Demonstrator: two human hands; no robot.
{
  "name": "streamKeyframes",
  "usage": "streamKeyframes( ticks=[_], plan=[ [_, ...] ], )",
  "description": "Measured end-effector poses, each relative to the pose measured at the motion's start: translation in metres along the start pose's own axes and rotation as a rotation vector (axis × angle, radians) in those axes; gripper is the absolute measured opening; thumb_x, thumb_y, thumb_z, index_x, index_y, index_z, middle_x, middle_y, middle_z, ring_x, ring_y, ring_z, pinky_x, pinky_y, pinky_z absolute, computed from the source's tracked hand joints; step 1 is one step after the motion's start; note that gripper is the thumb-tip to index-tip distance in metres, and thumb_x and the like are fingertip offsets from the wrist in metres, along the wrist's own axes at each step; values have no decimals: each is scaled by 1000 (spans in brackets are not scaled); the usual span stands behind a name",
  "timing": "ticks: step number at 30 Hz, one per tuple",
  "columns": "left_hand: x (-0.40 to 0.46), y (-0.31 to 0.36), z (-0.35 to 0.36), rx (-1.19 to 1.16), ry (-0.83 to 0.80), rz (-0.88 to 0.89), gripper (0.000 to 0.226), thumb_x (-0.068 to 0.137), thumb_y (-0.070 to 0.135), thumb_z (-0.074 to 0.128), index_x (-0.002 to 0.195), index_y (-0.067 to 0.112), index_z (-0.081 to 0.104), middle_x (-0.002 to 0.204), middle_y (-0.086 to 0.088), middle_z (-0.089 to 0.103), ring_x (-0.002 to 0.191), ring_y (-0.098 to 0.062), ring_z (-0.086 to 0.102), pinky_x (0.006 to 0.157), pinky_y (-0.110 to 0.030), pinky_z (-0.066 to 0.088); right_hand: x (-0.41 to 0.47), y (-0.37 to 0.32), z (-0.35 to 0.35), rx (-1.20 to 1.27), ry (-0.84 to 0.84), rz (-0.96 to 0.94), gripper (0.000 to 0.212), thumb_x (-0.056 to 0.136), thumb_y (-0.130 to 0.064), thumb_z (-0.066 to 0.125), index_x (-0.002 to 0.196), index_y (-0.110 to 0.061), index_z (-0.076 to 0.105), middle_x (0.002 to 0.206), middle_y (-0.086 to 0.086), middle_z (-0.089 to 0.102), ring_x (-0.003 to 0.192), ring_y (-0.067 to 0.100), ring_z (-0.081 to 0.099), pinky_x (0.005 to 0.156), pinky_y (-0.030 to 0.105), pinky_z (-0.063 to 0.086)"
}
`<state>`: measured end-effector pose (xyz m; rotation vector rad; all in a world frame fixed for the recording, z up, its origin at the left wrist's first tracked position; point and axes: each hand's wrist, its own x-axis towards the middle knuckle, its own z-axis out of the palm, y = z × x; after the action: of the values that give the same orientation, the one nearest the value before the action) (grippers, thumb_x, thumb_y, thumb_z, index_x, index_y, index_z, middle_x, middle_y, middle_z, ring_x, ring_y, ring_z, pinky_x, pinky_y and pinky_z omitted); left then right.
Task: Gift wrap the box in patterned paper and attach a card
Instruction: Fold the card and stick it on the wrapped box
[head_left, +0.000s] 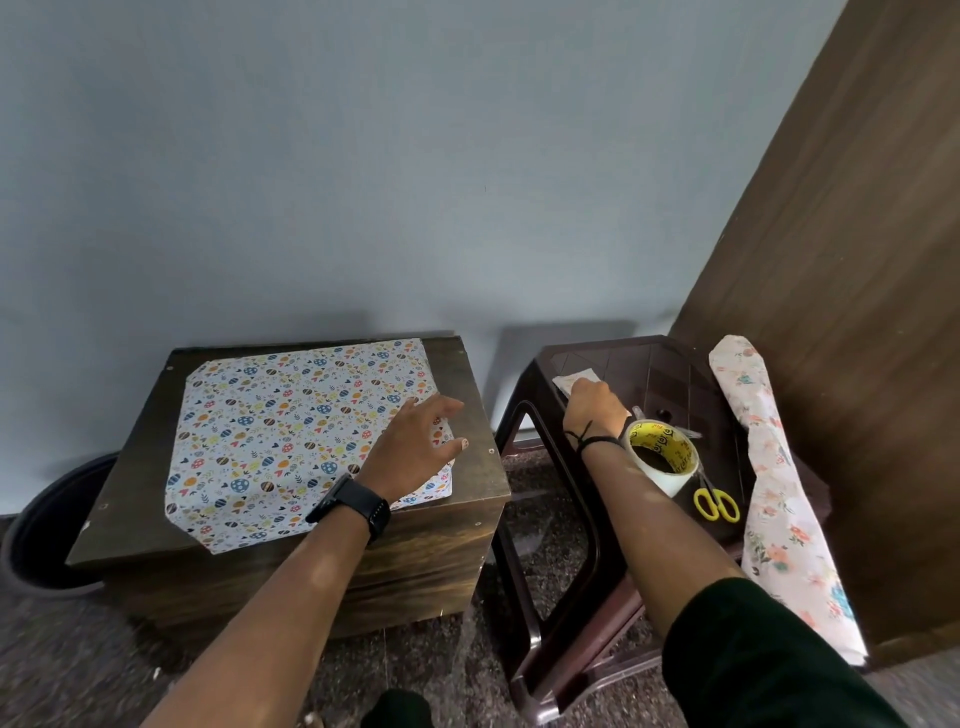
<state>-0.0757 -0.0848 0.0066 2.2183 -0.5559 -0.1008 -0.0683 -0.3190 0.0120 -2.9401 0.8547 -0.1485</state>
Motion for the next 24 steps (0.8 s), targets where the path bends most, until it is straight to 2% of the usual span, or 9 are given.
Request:
streamKeyframes(
  ticks=[5,8,10,13,16,18,20,22,24],
  plan=[
    [1,1,-4,-123,14,11,40,87,15,66,125,19,54,124,1,59,114,-12,53,95,-23,41,-2,8,-3,-105,281,-188,21,90,0,45,98,3,64,112,16,53,105,32,47,83,39,44],
    [3,3,-7,-206,52,-19,34,89,11,63,122,15,56,118,0,62,110,-10,55,90,-20,41,-12,0,-11,-126,373,-348,10,81,2,57,82,0,67,84,15,62,80,33,57,63,39,47],
    [5,6,-11,-308,81,-60,29,91,9,59,119,13,57,116,-3,64,109,-14,58,84,-18,44,-24,-11,-14,-39,385,-410,13,82,0,58,90,-5,66,77,13,64,70,34,61,54,35,47],
    [3,11,-23,-505,129,-169,24,93,12,56,117,14,58,113,-5,65,105,-17,59,78,-17,46,-50,-38,-21,223,390,-494,23,93,-11,50,110,-13,65,90,12,69,77,36,64,57,36,47],
    [-6,8,-40,-720,240,-295,18,95,21,54,112,16,59,107,-6,68,101,-19,64,84,-30,48,-79,-74,-32,570,331,-495,25,94,-18,53,115,-15,67,95,10,73,78,32,67,63,34,52],
    [-19,2,-58,-860,289,-349,23,97,30,52,113,14,56,97,-6,69,93,-23,68,86,-37,51,-94,-100,-34,758,222,-501,27,94,-17,54,118,-15,66,99,7,73,79,22,68,69,25,51],
    [-33,-10,-76,-953,331,-347,26,94,24,59,116,12,52,93,-5,65,86,-25,69,80,-36,54,-103,-124,-30,841,119,-540,29,94,-17,52,120,-19,65,108,1,71,87,12,67,75,14,49],
    [-43,-25,-92,-845,404,-340,34,89,9,64,119,11,50,95,-10,61,82,-23,67,73,-30,58,-114,-146,-25,886,5,-574,28,95,-17,52,120,-18,66,111,0,69,90,7,63,71,0,41],
    [-49,-39,-105,-629,480,-372,36,85,2,66,118,11,52,96,-11,58,80,-20,64,67,-28,57,-123,-164,-19,917,-94,-585,27,95,-17,54,119,-15,66,113,3,69,93,7,61,70,-1,40]
  ],
)
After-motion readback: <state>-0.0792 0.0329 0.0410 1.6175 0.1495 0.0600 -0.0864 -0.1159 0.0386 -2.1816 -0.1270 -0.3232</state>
